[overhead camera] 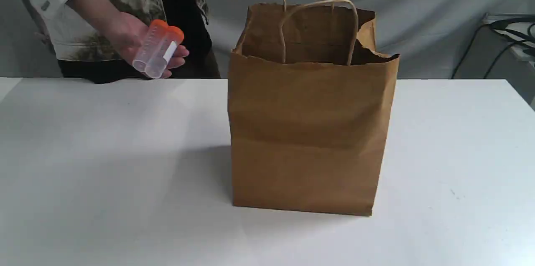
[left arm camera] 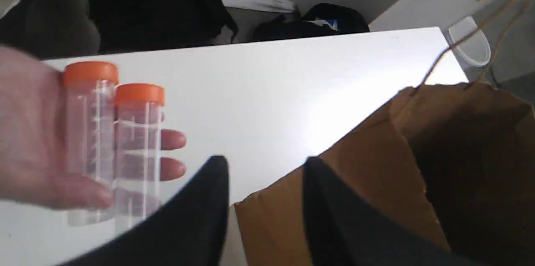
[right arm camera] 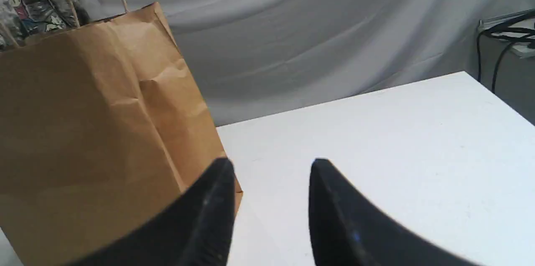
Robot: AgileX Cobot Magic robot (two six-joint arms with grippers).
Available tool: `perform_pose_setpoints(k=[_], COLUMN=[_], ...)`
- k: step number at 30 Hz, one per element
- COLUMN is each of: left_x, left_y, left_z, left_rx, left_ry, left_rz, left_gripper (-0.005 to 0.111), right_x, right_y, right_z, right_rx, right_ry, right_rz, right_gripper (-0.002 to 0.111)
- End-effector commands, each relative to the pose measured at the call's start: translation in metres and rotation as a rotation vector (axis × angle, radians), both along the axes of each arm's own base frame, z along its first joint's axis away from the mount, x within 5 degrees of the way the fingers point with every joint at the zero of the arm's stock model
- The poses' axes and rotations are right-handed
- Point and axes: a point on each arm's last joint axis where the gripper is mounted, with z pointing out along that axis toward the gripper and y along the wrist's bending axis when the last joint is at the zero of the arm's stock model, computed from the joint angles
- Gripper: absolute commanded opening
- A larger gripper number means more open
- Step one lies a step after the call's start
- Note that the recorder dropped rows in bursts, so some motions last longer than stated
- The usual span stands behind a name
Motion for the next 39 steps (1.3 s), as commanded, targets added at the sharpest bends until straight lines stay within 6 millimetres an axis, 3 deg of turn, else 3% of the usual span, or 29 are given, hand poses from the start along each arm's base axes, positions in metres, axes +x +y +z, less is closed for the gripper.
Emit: perform_pose_setpoints(k=[1,4,15,20,30,35,39], left_x=[0.007,0.017,0.035,0.030,0.026,0.020,0.022], left_y=[-0.025,-0.043,-0.096,-0.106,-0.116,-0.136,-0.144], left_z=[-0.002,-0.009,-0.032,-0.040,-0.055,-0.054,-0.066], left_rx=[0.070,0.095,0.142,0.143,0.110,0.098,0.159], left_ry=[-0.049,-0.080,-0.210,-0.151,-0.024,-0.041,-0.038], left_rz=[-0.051,-0.071,-0.189,-0.233,-0.248,-0.283,-0.289], left_gripper=[0.054,0.063,0.068,0.076,0.076,0.076,0.076], right_x=[0.000,0.000,0.000,0.000,0.000,0.000,0.000], right_y=[0.000,0.000,0.000,0.000,0.000,0.000,0.000], right_z=[-0.001,-0.001,-0.001,-0.001,-0.001,-0.001,-0.001], right_rx=[-0.016,-0.016,-0.016,-0.016,-0.011,-0.011,-0.011], right_ry=[-0.002,-0.002,-0.002,-0.002,0.002,0.002,0.002], right_rz=[0.000,0.000,0.000,0.000,0.001,0.001,0.001], right_gripper=[0.030,0.030,0.030,0.030,0.030,0.030,0.030])
